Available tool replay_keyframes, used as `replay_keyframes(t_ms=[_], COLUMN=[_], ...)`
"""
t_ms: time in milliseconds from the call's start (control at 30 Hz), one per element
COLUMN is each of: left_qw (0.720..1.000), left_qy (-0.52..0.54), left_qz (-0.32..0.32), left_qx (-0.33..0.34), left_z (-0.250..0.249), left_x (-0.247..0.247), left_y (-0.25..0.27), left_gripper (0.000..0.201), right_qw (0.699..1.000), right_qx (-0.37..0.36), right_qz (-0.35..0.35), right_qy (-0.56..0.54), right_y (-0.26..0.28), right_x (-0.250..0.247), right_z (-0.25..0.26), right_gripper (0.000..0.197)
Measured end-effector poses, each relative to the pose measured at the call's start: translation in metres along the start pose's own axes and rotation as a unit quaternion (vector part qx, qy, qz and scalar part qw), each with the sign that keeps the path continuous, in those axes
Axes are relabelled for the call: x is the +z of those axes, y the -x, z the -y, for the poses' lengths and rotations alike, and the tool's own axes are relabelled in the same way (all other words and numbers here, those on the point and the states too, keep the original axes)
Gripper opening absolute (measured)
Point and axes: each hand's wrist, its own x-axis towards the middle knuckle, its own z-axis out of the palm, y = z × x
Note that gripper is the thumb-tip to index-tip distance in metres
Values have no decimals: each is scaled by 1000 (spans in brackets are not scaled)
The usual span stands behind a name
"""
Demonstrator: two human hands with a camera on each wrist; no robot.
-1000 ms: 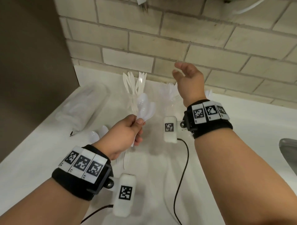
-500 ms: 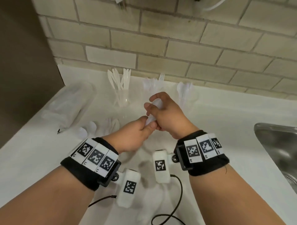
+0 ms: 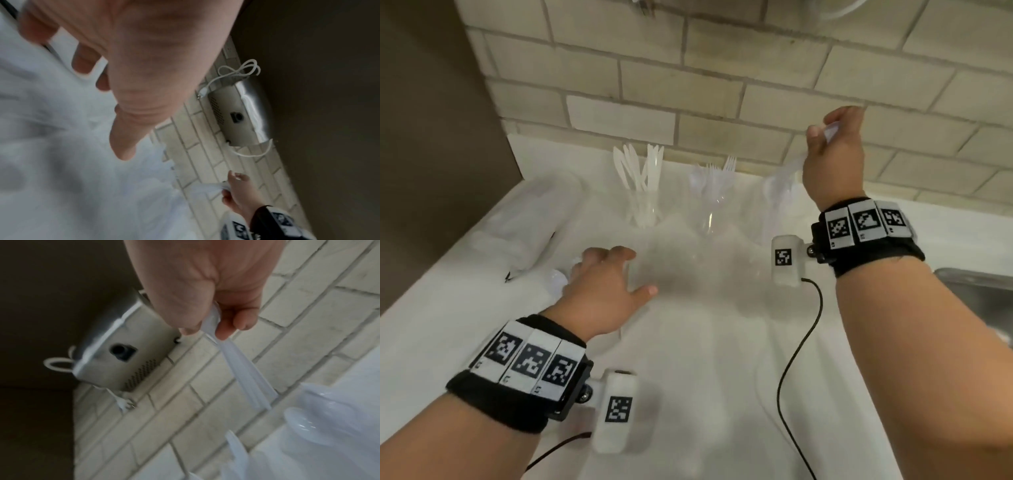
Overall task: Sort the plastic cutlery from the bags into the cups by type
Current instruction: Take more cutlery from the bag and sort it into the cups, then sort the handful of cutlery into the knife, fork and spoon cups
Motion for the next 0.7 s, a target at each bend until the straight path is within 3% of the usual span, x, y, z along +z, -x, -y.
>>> replay_keyframes(t_ms=[100, 233, 400, 600, 700], left_qw=[991, 977, 974, 979, 982], left_qy=[-66, -75, -145, -142, -125], left_qz=[-14, 36, 80, 97, 98], left_qx=[-119, -195, -156, -108, -98], left_z=[29, 57, 63, 48, 42], left_x=[0, 1, 7, 11, 14], left_y=[-4, -12, -25, -35, -37], left_gripper=[99, 114, 105, 90, 88], right_qw=[997, 973, 911, 894, 892], right_qx=[8, 119, 189, 186, 121], right_qz=[34, 119, 227, 235, 183], right_qy=[64, 160, 287, 334, 395], right_y=[-7, -5, -1, 2, 6], right_x=[20, 38, 54, 51, 45], right_z=[-19, -40, -47, -38, -21], right_gripper=[25, 27, 41, 47, 50])
